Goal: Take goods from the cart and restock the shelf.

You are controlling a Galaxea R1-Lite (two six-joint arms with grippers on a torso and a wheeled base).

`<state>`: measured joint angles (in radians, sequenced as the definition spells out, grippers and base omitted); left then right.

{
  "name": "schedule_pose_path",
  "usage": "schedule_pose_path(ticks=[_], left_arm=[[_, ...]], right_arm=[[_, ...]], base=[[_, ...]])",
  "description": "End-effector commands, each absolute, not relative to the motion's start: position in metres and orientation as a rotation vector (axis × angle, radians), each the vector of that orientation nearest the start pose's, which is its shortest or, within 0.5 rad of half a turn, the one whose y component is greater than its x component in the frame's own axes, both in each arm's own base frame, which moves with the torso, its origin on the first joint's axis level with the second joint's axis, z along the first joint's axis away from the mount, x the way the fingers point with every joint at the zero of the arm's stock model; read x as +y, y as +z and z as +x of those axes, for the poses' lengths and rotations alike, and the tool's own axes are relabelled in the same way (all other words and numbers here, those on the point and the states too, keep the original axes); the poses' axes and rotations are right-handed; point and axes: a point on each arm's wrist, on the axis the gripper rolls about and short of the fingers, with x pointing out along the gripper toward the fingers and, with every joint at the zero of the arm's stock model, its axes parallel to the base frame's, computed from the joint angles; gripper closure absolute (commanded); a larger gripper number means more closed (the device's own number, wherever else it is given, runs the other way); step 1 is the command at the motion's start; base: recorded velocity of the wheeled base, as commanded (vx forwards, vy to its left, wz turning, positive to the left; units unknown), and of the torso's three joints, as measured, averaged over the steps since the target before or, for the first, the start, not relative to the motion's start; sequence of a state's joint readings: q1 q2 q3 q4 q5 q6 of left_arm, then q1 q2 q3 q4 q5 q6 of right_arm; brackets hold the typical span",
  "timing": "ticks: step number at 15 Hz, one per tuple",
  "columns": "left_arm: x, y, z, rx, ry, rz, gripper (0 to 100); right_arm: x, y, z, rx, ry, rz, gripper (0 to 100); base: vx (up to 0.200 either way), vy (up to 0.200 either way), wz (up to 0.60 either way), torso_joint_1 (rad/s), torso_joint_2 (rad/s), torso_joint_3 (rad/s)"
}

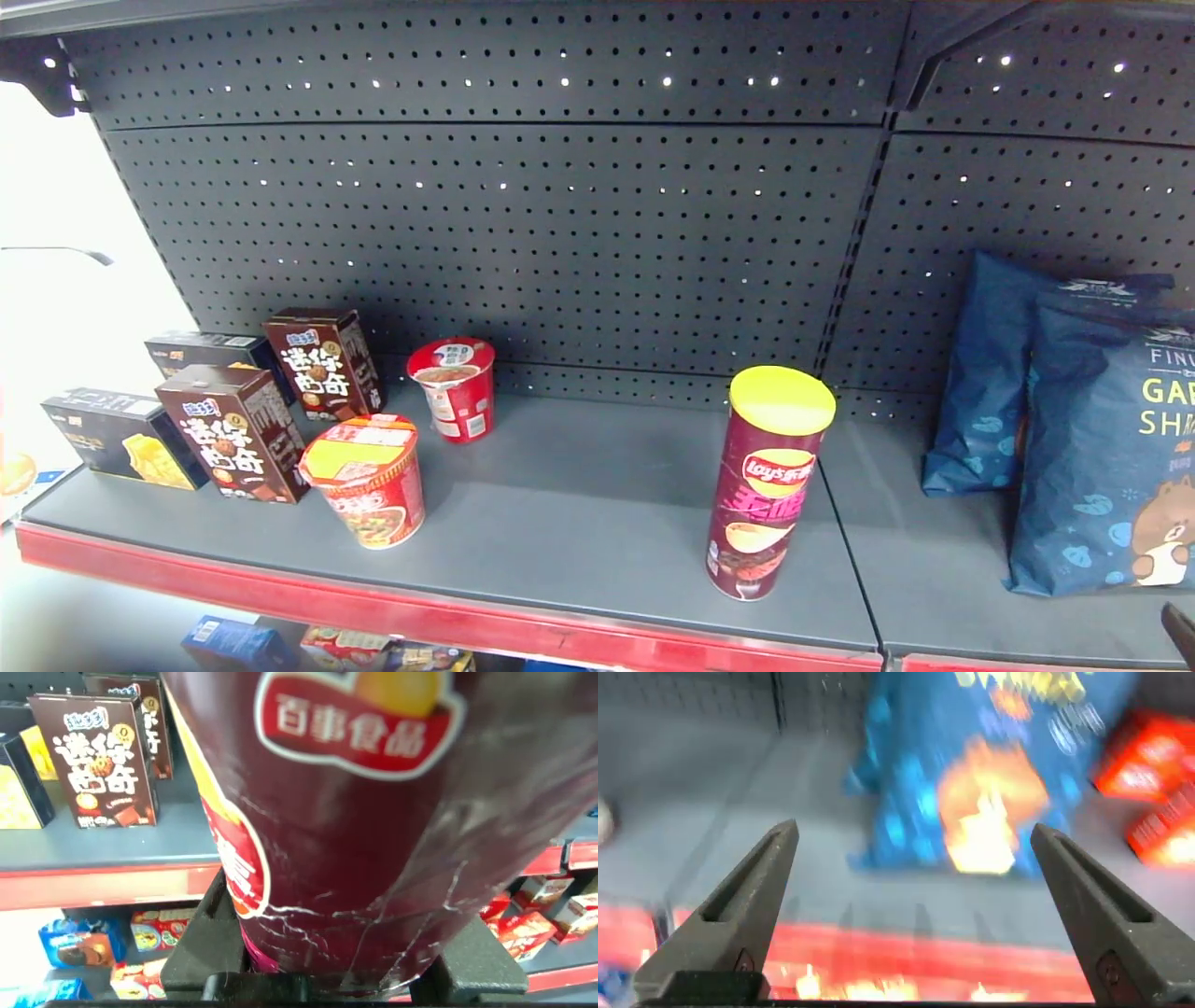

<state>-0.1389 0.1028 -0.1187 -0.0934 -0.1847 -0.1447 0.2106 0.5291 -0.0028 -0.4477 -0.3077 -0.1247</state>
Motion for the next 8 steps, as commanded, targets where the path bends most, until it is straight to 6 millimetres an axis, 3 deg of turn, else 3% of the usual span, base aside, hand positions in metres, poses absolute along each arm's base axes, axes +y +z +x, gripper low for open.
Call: schedule_pose_path(ticks=[1, 8], left_arm=[[0.000, 0.131, -0.027, -0.120, -0.351, -0.141, 100], [0.001, 0.174, -0.019, -0.117, -0.499, -0.132, 100]], right_arm=[[-0.010, 0.087, -0.015, 0.013, -0.104, -0.130, 0], [-0.009, 0.085, -0.014, 0.028, -0.034, -0.133, 0]], base=[[0.000, 0.000, 0.00, 0.000, 0.00, 0.000], [0.000, 0.000, 0.00, 0.000, 0.00, 0.000]])
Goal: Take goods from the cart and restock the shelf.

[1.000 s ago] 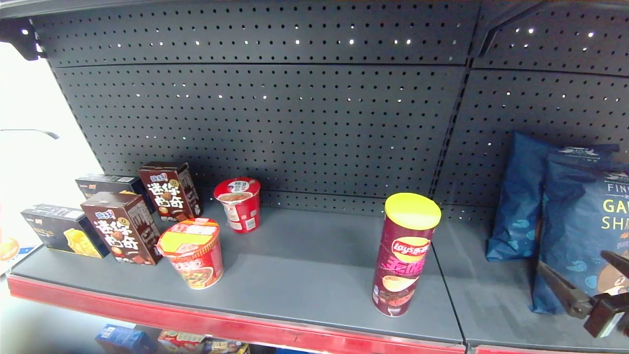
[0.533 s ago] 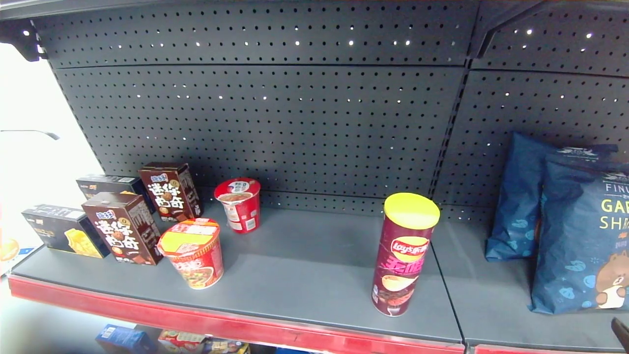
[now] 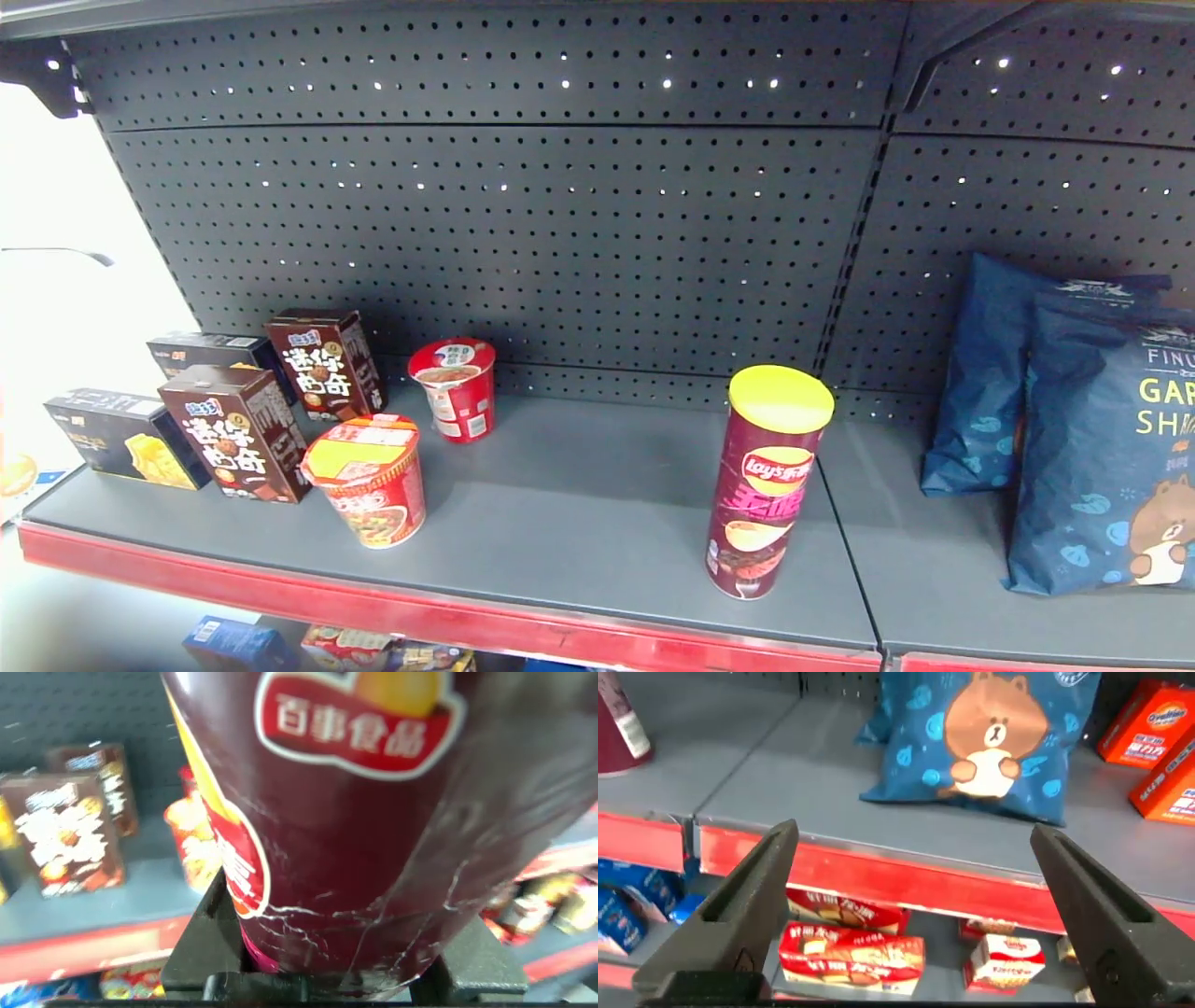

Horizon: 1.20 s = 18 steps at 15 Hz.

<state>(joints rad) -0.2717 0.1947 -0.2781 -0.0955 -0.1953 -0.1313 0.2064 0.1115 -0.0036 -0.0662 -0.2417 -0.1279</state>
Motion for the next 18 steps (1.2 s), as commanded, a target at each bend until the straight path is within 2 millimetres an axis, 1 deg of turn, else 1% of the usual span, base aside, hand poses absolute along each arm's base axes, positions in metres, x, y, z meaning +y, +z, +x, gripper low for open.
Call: schedule_pose_path(ticks=[1, 3, 4, 6, 8, 9, 13, 18], left_arm=[[0.000, 0.177, -0.016, -0.104, -0.502, -0.116, 100], [-0.003, 0.186, -0.006, -0.068, -0.505, -0.102, 100], [-0.006, 0.192, 0.002, -0.040, -0.545, -0.073, 100], [-0.011, 0.195, 0.013, 0.004, -0.608, -0.032, 100], [-0.014, 0.199, 0.021, 0.032, -0.622, -0.029, 100], [-0.016, 0.202, 0.024, 0.031, -0.622, -0.032, 100], [-0.018, 0.206, 0.029, 0.018, -0.624, -0.036, 100], [-0.018, 0.206, 0.030, 0.017, -0.621, -0.038, 100]], right_arm=[[-0.009, 0.085, -0.014, 0.027, -0.032, -0.130, 0], [-0.009, 0.085, -0.014, 0.027, -0.034, -0.073, 0], [-0.008, 0.085, -0.014, 0.028, -0.032, -0.044, 0], [-0.008, 0.085, -0.014, 0.028, 0.007, -0.041, 0], [-0.006, 0.085, -0.015, 0.028, 0.066, -0.040, 0], [-0.006, 0.085, -0.015, 0.027, 0.086, -0.042, 0], [-0.006, 0.085, -0.014, 0.028, 0.094, -0.043, 0], [-0.006, 0.085, -0.015, 0.027, 0.094, -0.051, 0]], base=[[0.000, 0.000, 0.00, 0.000, 0.00, 0.000], [0.000, 0.000, 0.00, 0.000, 0.00, 0.000], [0.000, 0.000, 0.00, 0.000, 0.00, 0.000], [0.000, 0.000, 0.00, 0.000, 0.00, 0.000], [0.000, 0.000, 0.00, 0.000, 0.00, 0.000], [0.000, 0.000, -0.60, 0.002, 0.00, -0.007], [0.000, 0.000, -0.60, 0.001, 0.00, 0.001], [0.000, 0.000, 0.00, 0.000, 0.00, 0.000]])
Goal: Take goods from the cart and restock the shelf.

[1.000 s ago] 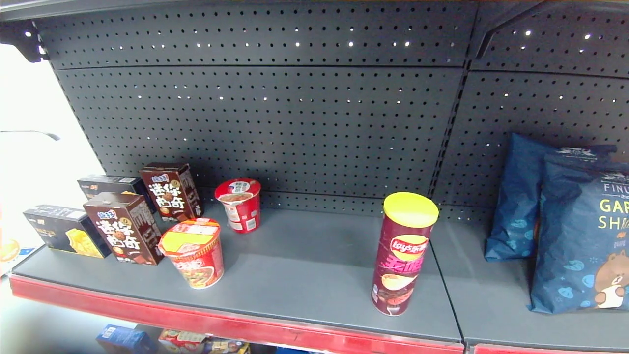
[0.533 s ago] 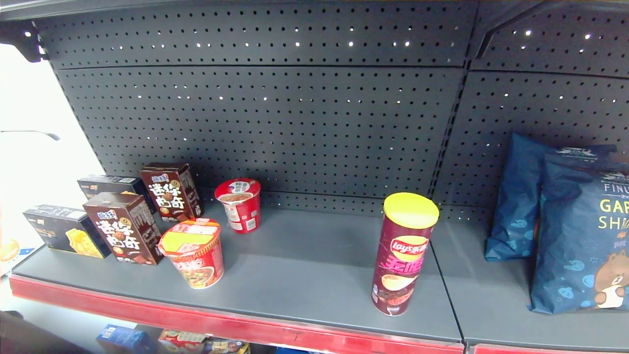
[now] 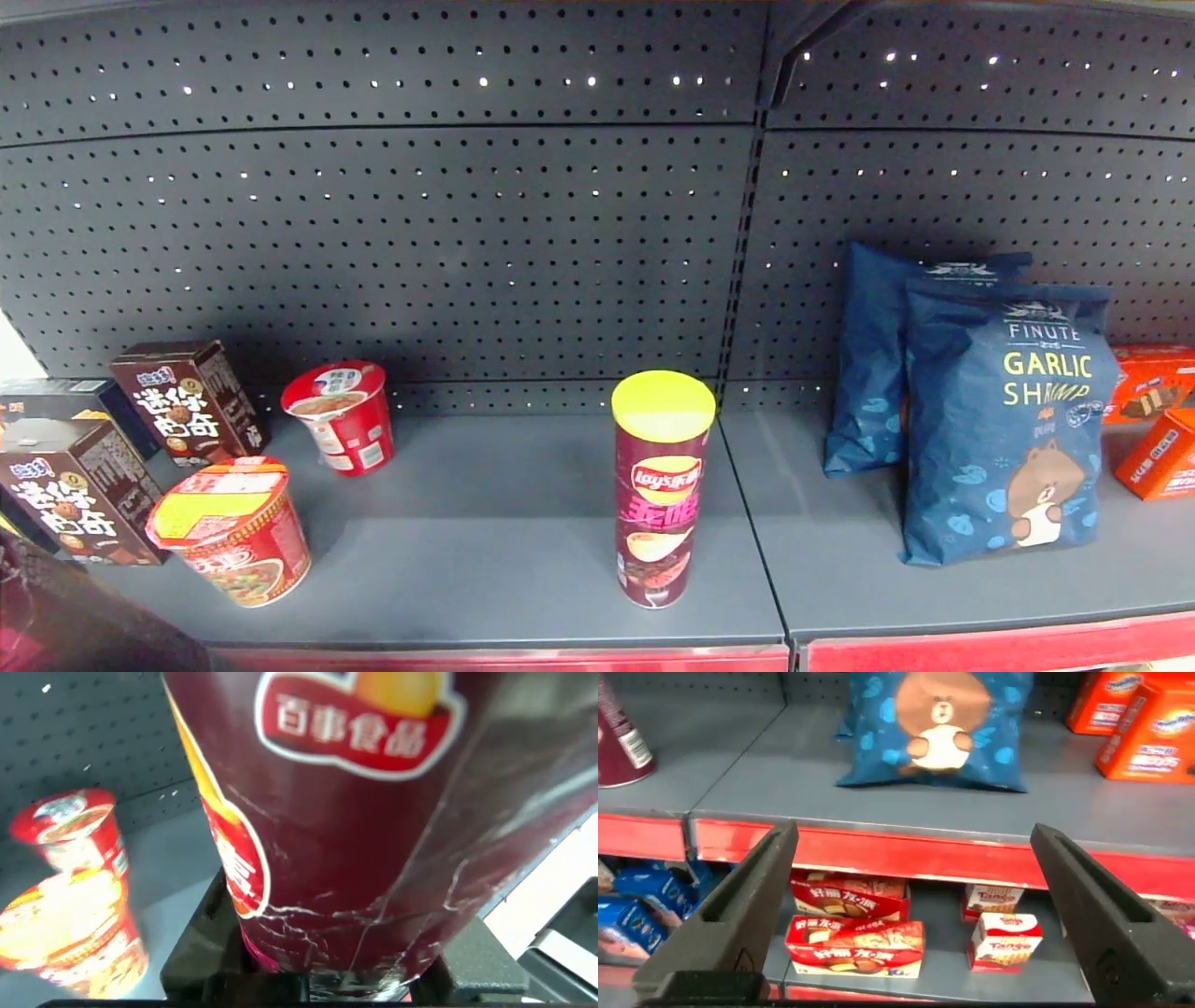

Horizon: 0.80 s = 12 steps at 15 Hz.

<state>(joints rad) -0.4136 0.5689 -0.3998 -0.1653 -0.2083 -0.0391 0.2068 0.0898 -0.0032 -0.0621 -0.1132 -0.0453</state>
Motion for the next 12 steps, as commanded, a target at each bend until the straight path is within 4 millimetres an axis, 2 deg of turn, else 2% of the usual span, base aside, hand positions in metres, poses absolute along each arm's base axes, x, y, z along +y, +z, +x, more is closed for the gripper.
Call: schedule_pose_path(ticks=[1, 4, 6, 9, 11, 12], left_arm=[[-0.019, 0.208, 0.032, 0.023, -0.621, -0.036, 100], [-0.021, 0.221, 0.038, 0.029, -0.602, -0.058, 100], [-0.030, 0.227, 0.059, 0.095, -0.595, -0.069, 100], [-0.042, 0.235, 0.079, 0.144, -0.634, -0.055, 100], [-0.053, 0.234, 0.104, 0.189, -0.635, -0.047, 100], [-0.064, 0.233, 0.127, 0.179, -0.637, -0.058, 100]], right_arm=[[-0.006, 0.085, -0.015, 0.027, 0.094, -0.049, 0], [-0.006, 0.085, -0.015, 0.027, 0.089, -0.038, 0], [-0.006, 0.085, -0.015, 0.027, 0.094, -0.038, 0], [-0.005, 0.085, -0.014, 0.028, 0.113, -0.044, 0], [-0.005, 0.085, -0.014, 0.028, 0.113, -0.044, 0], [-0.005, 0.085, -0.015, 0.027, 0.113, -0.043, 0]], base=[[0.000, 0.000, 0.00, 0.000, 0.00, 0.000], [0.000, 0.000, 0.00, 0.000, 0.00, 0.000], [0.000, 0.000, 0.00, 0.000, 0.00, 0.000], [0.000, 0.000, 0.00, 0.000, 0.00, 0.000], [0.000, 0.000, 0.00, 0.000, 0.00, 0.000], [0.000, 0.000, 0.00, 0.000, 0.00, 0.000]])
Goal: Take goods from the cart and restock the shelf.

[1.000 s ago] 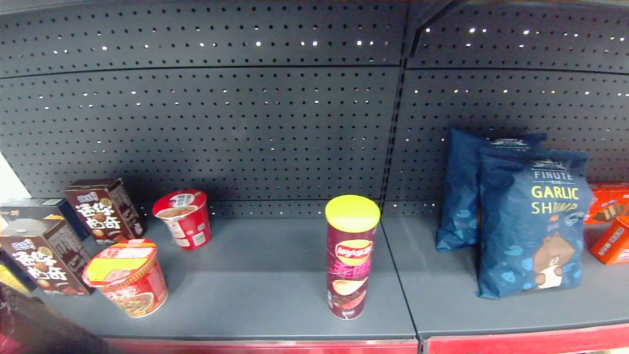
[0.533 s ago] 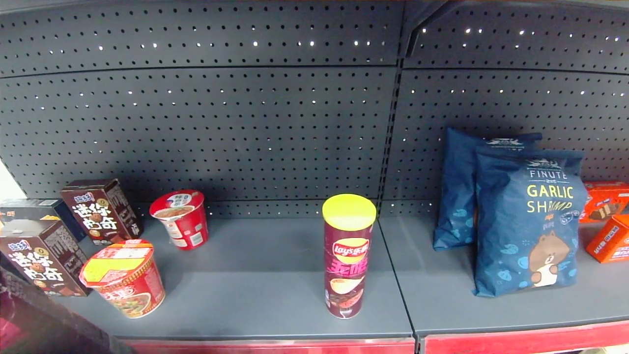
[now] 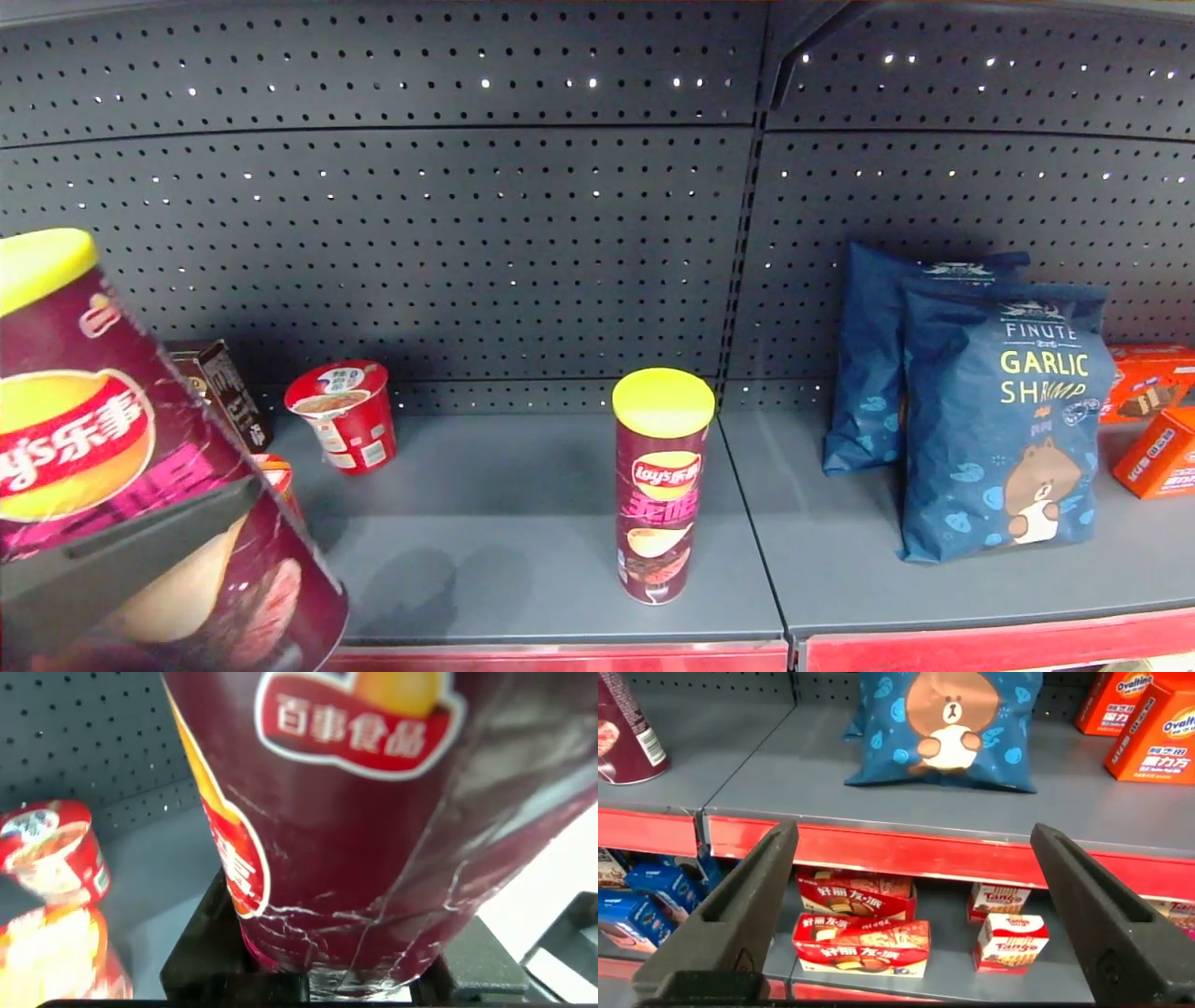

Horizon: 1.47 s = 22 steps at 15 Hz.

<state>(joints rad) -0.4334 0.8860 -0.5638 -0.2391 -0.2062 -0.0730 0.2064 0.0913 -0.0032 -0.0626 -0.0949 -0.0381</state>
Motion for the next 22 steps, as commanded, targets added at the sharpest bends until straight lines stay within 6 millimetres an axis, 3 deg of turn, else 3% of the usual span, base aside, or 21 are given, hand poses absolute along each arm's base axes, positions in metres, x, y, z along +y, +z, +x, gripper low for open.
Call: schedule_pose_path(ticks=[1, 2, 3, 6, 11, 18, 22], left_arm=[[-0.072, 0.230, 0.144, 0.155, -0.642, -0.064, 100], [-0.075, 0.230, 0.150, 0.151, -0.649, -0.066, 100], [-0.085, 0.222, 0.177, 0.157, -0.705, -0.078, 100], [-0.097, 0.213, 0.214, 0.197, -0.732, -0.072, 100], [-0.107, 0.208, 0.293, 0.206, -0.735, -0.060, 100], [-0.127, 0.161, 0.339, 0.172, -0.837, 0.035, 100], [-0.140, 0.153, 0.354, 0.161, -0.872, 0.037, 100]], right_arm=[[-0.005, 0.085, -0.015, 0.027, 0.111, -0.040, 0], [-0.005, 0.085, -0.014, 0.028, 0.111, -0.038, 0], [-0.005, 0.084, -0.015, 0.029, 0.111, -0.034, 0], [-0.006, 0.085, -0.015, 0.029, 0.099, -0.031, 0], [-0.006, 0.085, -0.015, 0.029, 0.100, -0.040, 0], [-0.006, 0.085, -0.015, 0.028, 0.097, -0.049, 0], [-0.006, 0.084, -0.014, 0.030, 0.096, -0.048, 0]], base=[[0.000, 0.000, 0.00, 0.000, 0.00, 0.000], [0.000, 0.000, 0.00, 0.000, 0.00, 0.000], [0.000, 0.000, 0.00, 0.000, 0.00, 0.000], [0.000, 0.000, 0.00, 0.000, 0.00, 0.000], [0.000, 0.000, 0.00, 0.000, 0.00, 0.000], [0.000, 0.000, 0.00, 0.000, 0.00, 0.000], [0.000, 0.000, 0.00, 0.000, 0.00, 0.000]])
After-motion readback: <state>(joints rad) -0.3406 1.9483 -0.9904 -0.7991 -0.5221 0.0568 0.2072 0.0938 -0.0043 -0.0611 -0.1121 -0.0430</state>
